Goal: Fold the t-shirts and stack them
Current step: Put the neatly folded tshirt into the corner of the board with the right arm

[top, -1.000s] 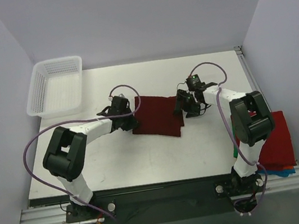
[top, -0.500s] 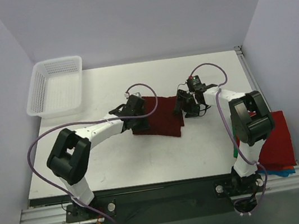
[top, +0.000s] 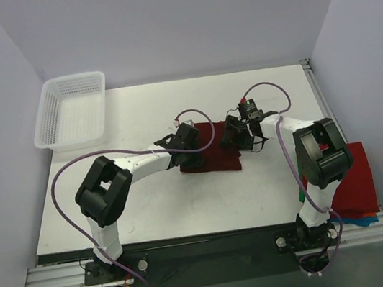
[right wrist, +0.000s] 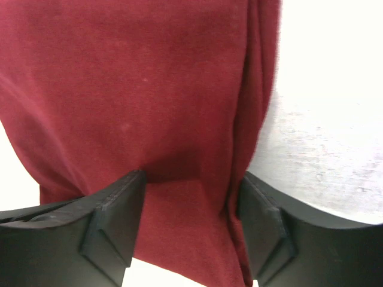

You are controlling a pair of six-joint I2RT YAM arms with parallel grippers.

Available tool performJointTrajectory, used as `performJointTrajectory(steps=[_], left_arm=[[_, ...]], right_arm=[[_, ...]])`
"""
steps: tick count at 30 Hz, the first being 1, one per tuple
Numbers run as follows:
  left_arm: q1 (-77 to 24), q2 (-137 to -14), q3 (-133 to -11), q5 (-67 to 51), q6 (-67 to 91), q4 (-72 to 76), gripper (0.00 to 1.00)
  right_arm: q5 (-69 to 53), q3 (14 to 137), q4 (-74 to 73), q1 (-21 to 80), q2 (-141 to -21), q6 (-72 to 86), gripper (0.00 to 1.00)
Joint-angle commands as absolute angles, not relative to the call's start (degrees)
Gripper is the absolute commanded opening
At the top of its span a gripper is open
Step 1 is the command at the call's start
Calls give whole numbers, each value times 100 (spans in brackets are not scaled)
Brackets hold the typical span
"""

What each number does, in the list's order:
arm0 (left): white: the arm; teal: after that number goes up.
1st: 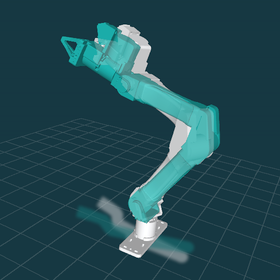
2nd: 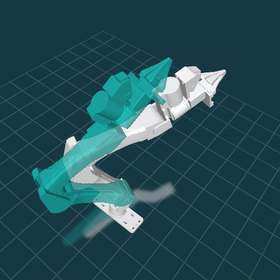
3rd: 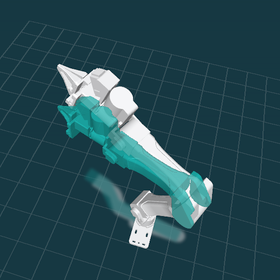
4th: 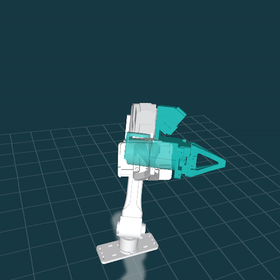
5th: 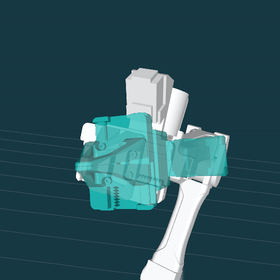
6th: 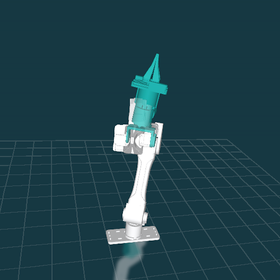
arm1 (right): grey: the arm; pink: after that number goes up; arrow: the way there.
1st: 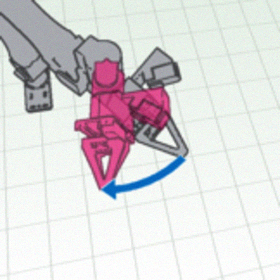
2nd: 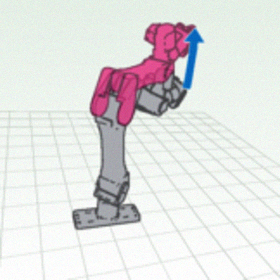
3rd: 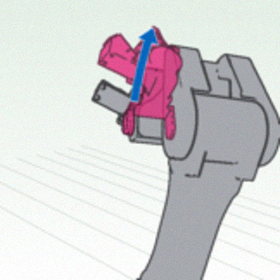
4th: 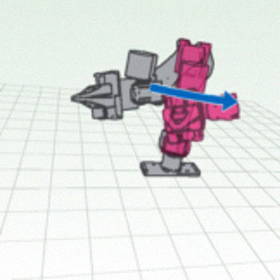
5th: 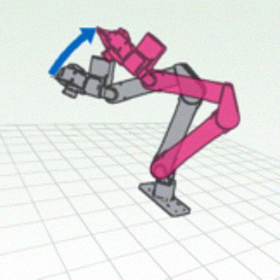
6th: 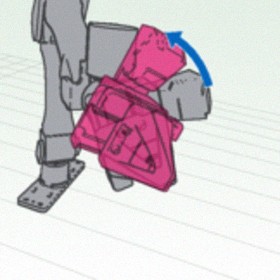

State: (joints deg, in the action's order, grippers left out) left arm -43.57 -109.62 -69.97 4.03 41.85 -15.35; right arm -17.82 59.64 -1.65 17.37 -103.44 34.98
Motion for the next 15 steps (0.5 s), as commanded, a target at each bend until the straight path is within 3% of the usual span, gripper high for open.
performJointTrajectory(steps=[1, 2, 5, 6, 9, 10, 15], left_arm=[[-4412, -11215, -6873, 378, 4228, -1705, 31], [-4412, -11215, -6890, 378, 4228, -1714, 31], [-4421, -11171, -6926, 334, 4201, -1758, 31], [-4421, -11153, -6943, 317, 4201, -1767, 31], [-4421, -11083, -6952, 264, 4201, -1784, 31], [-4412, -11031, -6978, 220, 4201, -1810, 31], [-4220, -10706, -7338, 97, 4105, -2222, 31]], right_arm=[[-1591, 5730, -615, 1846, -10301, 3595, 59], [-1573, 5739, -650, 1872, -10301, 3603, 58], [-1512, 5757, -712, 1933, -10301, 3691, 41], [-1433, 5783, -782, 1951, -10344, 3726, 27], [-1302, 5862, -852, 1986, -10406, 3753, 15], [-1249, 5888, -905, 2012, -10432, 3788, 3], [-678, 6029, -1378, 2013, -10389, 3990, 0]])
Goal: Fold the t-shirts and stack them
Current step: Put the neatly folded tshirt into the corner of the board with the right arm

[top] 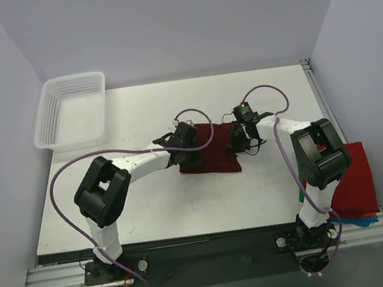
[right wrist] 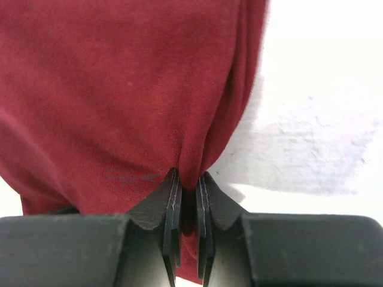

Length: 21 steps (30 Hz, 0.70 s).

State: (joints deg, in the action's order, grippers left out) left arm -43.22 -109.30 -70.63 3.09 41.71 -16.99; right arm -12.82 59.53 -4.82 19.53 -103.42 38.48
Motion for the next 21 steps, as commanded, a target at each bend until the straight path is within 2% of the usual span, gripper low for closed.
performJointTrajectory(steps=[1, 11, 16, 21], left_arm=[[-4167, -10531, -7374, 18, 4087, -2267, 31], [-3675, -9308, -7374, -255, 3797, -2839, 32], [-3490, -8931, -7269, -396, 3744, -2944, 32], [-3419, -8789, -7321, -430, 3683, -3076, 33]], right_arm=[[-407, 6073, -1493, 2013, -10354, 4025, 0], [1528, 6574, -3198, 1907, -9774, 4517, 0], [2556, 7206, -4586, 1784, -9668, 5245, 0], [2769, 7830, -5386, 1469, -9580, 5449, 0]])
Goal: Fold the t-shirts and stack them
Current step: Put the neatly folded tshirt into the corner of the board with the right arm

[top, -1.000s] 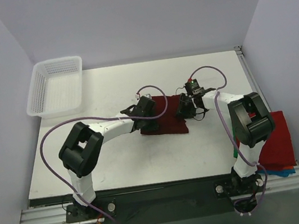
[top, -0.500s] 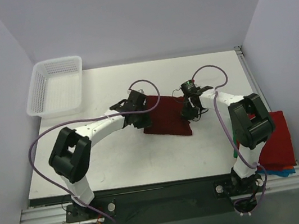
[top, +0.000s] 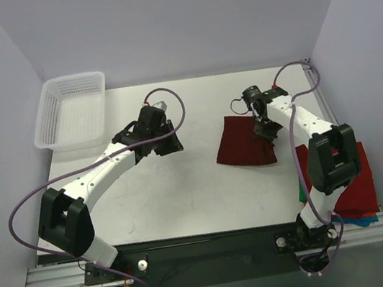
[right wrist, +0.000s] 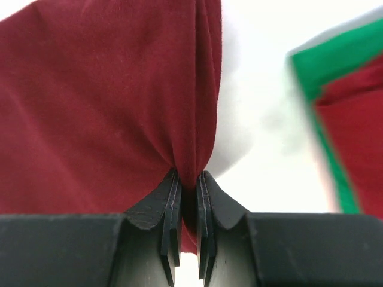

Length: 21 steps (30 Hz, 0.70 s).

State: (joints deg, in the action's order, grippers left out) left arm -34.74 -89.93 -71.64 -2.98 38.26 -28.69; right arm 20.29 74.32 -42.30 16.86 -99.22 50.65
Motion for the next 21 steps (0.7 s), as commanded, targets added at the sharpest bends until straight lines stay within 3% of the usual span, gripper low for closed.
performJointTrajectory(steps=[1, 12, 21], left_arm=[[-3419, -8780, -7339, -448, 3674, -3102, 33], [-3419, -8710, -7611, -483, 3586, -3348, 33], [-3428, -8771, -7761, -510, 3551, -3428, 33]], right_arm=[[2734, 7927, -5475, 1398, -9545, 5458, 0], [3173, 9474, -7258, 546, -9466, 5564, 0], [3041, 9817, -7392, -166, -9246, 5168, 0]])
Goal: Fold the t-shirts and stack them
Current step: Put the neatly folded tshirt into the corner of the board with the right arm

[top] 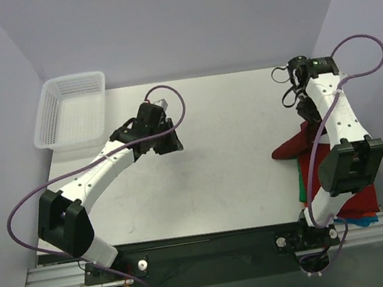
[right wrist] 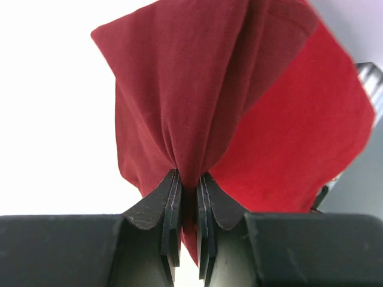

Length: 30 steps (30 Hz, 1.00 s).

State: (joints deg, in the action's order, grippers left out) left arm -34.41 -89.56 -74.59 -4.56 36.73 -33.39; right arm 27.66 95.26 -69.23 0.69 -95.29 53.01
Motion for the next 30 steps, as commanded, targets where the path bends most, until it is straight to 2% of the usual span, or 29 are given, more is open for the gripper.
performJointTrajectory(steps=[1, 17, 30], left_arm=[[-3419, -8789, -7769, -518, 3551, -3428, 33], [-3437, -8947, -7963, -483, 3498, -3542, 33], [-3437, -9026, -7884, -518, 3489, -3498, 33]], right_arm=[[3067, 9861, -7392, -228, -9237, 5081, 0], [2883, 11117, -7761, -694, -9114, 4729, 0], [3006, 10996, -7954, -844, -8561, 4772, 0]])
